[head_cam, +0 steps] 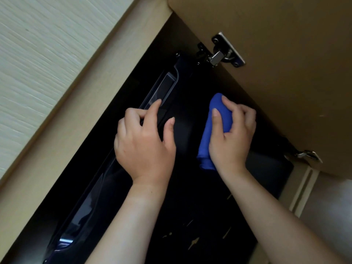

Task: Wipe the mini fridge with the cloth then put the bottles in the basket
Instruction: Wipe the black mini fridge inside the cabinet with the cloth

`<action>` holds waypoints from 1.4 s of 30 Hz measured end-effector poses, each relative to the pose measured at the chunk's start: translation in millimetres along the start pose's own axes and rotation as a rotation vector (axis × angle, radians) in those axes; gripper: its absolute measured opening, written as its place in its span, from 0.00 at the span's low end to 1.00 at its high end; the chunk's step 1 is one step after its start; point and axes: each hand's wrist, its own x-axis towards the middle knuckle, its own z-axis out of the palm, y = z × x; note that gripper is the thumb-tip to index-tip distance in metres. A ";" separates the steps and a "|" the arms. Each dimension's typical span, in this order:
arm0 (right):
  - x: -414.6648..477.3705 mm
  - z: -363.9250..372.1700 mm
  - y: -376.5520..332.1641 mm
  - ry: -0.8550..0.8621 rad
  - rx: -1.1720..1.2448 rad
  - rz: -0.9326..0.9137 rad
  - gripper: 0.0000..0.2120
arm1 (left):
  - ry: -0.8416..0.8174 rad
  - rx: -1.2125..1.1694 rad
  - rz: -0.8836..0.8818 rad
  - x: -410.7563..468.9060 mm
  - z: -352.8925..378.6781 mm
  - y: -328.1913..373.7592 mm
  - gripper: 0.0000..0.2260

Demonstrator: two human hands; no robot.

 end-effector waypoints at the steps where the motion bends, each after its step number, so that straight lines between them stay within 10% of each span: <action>1: 2.7 3.0 -1.6 0.007 0.001 -0.022 0.16 | 0.008 -0.001 -0.005 0.1 0.6 0.5 0.17; 11: -22.0 -23.2 42.2 0.036 0.012 0.153 0.15 | -0.007 0.014 0.000 1.9 -0.5 1.5 0.17; 19: -13.6 -44.2 37.3 0.019 0.133 0.196 0.13 | -0.108 -0.082 0.334 -1.2 -1.4 27.7 0.19; 42: 22.2 -7.5 24.0 -0.044 -0.085 -0.135 0.16 | -0.067 0.157 0.397 -6.3 33.6 27.5 0.19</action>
